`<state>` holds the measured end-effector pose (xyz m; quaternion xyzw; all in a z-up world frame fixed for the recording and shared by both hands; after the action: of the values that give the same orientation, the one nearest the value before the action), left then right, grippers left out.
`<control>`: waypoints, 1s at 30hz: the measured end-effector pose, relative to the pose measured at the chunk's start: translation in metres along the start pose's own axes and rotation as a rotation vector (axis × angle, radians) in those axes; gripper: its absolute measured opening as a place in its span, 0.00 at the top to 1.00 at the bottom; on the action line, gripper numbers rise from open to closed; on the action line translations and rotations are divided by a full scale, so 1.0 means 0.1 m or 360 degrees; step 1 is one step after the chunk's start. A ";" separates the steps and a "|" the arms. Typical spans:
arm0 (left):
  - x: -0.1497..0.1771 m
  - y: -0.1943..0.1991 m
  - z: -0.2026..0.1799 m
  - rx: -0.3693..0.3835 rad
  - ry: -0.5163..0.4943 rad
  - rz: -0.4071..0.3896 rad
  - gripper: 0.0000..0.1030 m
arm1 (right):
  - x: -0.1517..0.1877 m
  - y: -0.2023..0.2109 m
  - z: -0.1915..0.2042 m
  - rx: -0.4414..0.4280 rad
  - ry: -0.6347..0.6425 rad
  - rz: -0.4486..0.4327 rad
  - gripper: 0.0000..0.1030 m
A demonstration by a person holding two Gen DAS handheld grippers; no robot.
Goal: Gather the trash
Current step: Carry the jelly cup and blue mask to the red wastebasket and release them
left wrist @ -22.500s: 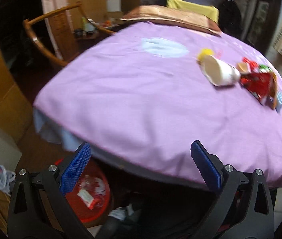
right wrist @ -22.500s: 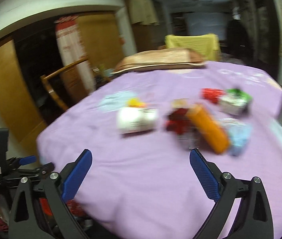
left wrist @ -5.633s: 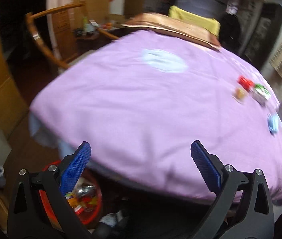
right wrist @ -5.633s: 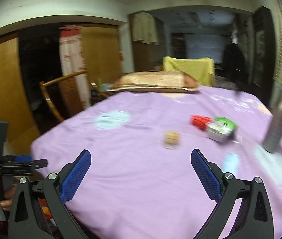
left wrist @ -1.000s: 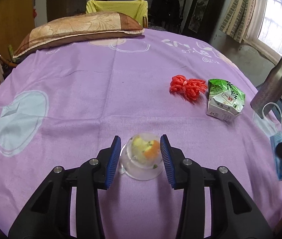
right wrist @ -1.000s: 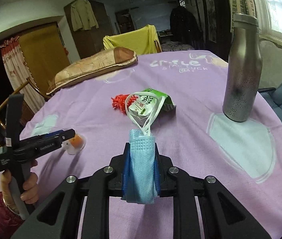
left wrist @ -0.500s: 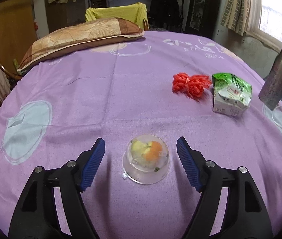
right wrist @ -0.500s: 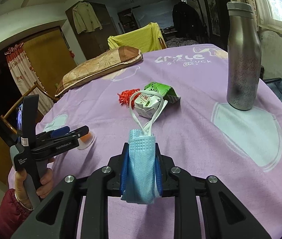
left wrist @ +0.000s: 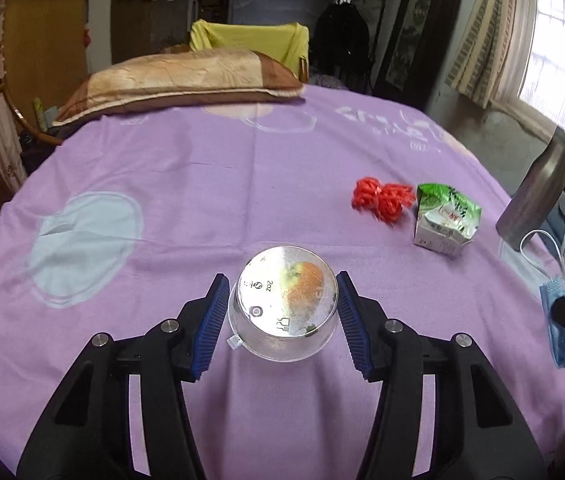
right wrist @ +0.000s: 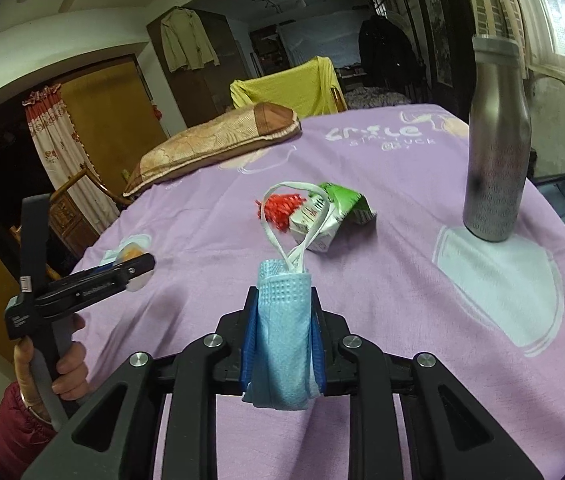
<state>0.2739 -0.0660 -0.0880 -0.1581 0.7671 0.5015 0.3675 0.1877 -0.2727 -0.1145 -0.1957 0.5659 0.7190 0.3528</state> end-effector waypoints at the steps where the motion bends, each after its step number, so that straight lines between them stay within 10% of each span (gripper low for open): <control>1: 0.00 0.10 0.03 -0.0004 0.0009 -0.0012 0.47 | -0.01 0.05 0.04 -0.0020 0.0003 -0.0014 0.77; 17: 1.07 2.08 1.08 -0.0332 0.0269 -0.0177 0.48 | 0.29 0.65 1.09 -0.0347 0.0233 -0.0056 0.77; 27: 2.20 2.83 2.12 -0.0625 0.0514 0.0012 0.47 | 0.63 0.79 2.14 -0.0559 0.0453 0.0064 0.77; 30: 2.42 2.87 2.39 -0.0660 0.0590 0.0078 0.21 | 0.78 0.82 2.51 -0.0613 0.0539 0.0116 0.77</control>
<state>0.0304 0.3043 -0.1295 -0.3003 0.7058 0.6190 0.1686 0.1047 -0.0202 -0.0408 -0.3563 0.4762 0.7828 0.1830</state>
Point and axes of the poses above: each gripper's, at about its wrist camera, not at the fingertips, and y roughly against the way its jaws point, z to its left, x to its underside, the point moved 10 cm from there along -y, roughly the way its jaws point, and after that the axes turned 10 degrees about x, right-handed, at the moved point
